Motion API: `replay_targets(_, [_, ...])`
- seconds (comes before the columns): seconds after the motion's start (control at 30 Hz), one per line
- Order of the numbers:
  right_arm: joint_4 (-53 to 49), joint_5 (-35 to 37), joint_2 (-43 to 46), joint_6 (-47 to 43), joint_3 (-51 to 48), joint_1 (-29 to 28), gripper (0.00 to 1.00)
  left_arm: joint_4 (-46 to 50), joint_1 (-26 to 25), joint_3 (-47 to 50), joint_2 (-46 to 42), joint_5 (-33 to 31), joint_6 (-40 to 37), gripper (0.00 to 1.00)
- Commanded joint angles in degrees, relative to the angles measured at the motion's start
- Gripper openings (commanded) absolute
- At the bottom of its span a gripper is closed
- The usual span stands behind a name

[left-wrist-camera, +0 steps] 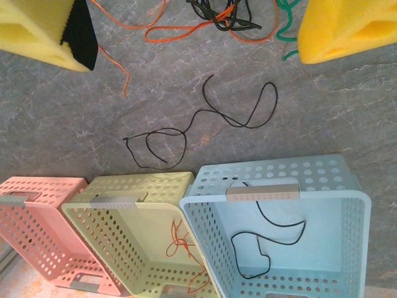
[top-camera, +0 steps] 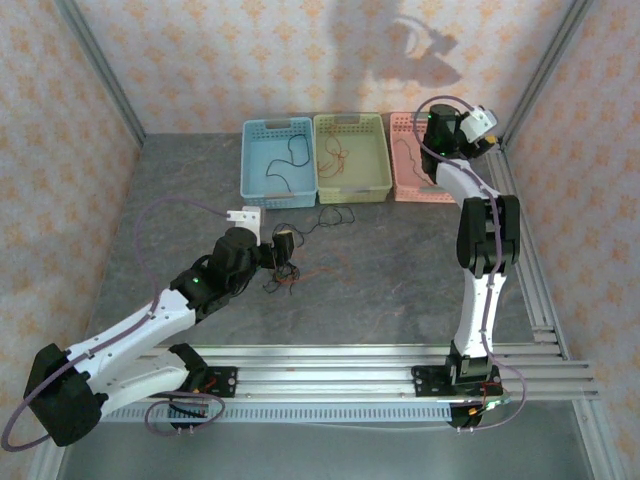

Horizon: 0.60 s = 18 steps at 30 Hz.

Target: Untangle the cables

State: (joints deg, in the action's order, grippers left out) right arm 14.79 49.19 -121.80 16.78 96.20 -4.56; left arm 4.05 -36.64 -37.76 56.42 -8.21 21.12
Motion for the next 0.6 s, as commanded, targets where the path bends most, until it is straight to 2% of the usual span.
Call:
replay_targets(0.0, [4.14, -5.21, 7.19, -3.82, -6.26, -0.73, 0.58, 0.39, -0.1, -1.18, -0.17, -1.81, 0.17, 0.85])
replay_targets(0.2, [5.17, -19.71, 23.85, -0.15, -24.7, -4.21, 0.5, 4.41, -0.1, -2.59, 0.25, -7.47, 2.23, 0.85])
replay_targets(0.3, [5.12, -29.57, 32.0, -1.97, -34.07, -9.32, 0.5, 6.3, 0.33, -2.89, 1.08, -11.19, 4.15, 0.85])
replay_targets(0.37, [2.7, -29.88, 36.4, -1.32, -39.09, -14.86, 0.5, 7.06, 1.16, -3.06, 1.93, -12.15, 5.13, 0.85])
replay_targets(0.43, [0.24, -35.8, 38.95, 1.18, -42.46, -18.55, 0.5, 7.31, 2.16, -3.02, 2.95, -12.26, 6.29, 0.87])
replay_targets(0.57, [-2.19, -48.59, 39.4, 5.77, -45.78, -25.88, 0.47, 7.08, 5.67, -2.83, 5.45, -7.68, 8.37, 0.87])
